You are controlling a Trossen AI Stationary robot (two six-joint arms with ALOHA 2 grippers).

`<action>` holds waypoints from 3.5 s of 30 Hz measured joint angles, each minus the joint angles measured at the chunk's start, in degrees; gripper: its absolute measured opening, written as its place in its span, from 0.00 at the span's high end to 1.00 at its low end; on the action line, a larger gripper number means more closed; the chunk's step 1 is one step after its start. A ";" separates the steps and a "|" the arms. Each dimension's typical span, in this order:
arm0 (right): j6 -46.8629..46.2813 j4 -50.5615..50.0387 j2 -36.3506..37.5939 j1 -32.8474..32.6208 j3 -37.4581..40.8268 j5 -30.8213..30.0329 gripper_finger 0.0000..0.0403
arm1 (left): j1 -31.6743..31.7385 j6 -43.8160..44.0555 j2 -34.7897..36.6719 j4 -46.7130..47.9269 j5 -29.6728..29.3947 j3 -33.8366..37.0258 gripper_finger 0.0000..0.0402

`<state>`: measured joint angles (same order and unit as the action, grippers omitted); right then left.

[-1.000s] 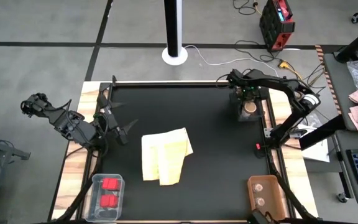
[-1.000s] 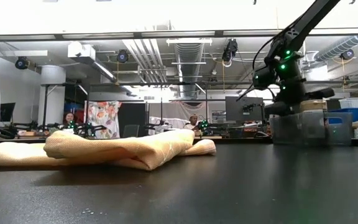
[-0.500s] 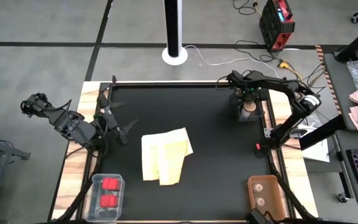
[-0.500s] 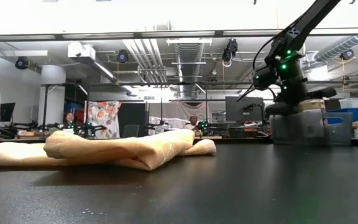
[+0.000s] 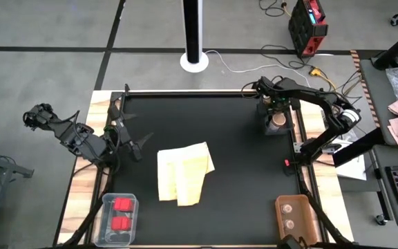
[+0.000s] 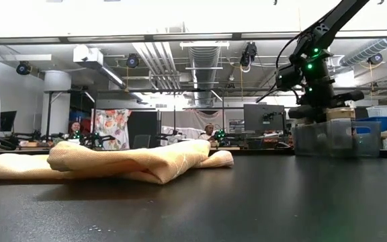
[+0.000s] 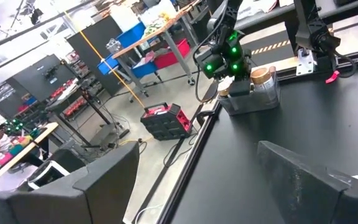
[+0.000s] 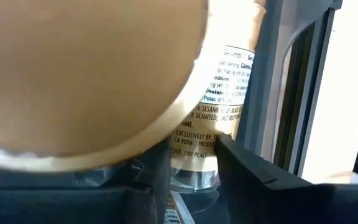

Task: Sort spices by type
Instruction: Adjust the golden spice bottles in the black bin

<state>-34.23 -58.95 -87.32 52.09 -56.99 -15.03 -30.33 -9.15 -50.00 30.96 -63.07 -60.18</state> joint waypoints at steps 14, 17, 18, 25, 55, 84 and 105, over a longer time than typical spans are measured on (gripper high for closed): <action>1.78 -2.09 0.91 -0.05 -1.73 1.56 0.48 | 0.00 0.20 -0.04 -0.02 0.00 0.00 0.23; 1.24 -1.78 0.66 -0.05 -1.59 0.84 0.40 | 0.00 0.20 -0.04 -0.02 0.00 0.00 0.23; 1.22 -1.71 0.43 -0.08 -1.48 0.35 0.37 | 0.00 0.20 -0.04 -0.02 0.00 0.00 0.23; 0.53 0.62 -2.37 -0.47 0.38 -1.05 0.23 | 0.00 0.68 -0.04 -0.02 0.00 0.00 0.23; 2.22 1.67 -6.39 -1.15 1.84 -2.91 0.40 | 0.00 6.23 -2.02 -0.41 1.03 2.19 0.23; 5.72 -1.60 0.65 -1.48 -0.21 -2.87 0.34 | -4.28 11.69 -15.23 -20.26 16.10 14.19 0.23; 4.34 -4.03 -1.36 -1.45 -1.76 -2.43 0.25 | -4.28 2.81 -8.57 -5.06 -9.83 15.12 0.23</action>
<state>-29.89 -62.98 -88.68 50.63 -58.75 -17.46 -34.61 -6.34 -58.56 25.90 -72.90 -45.06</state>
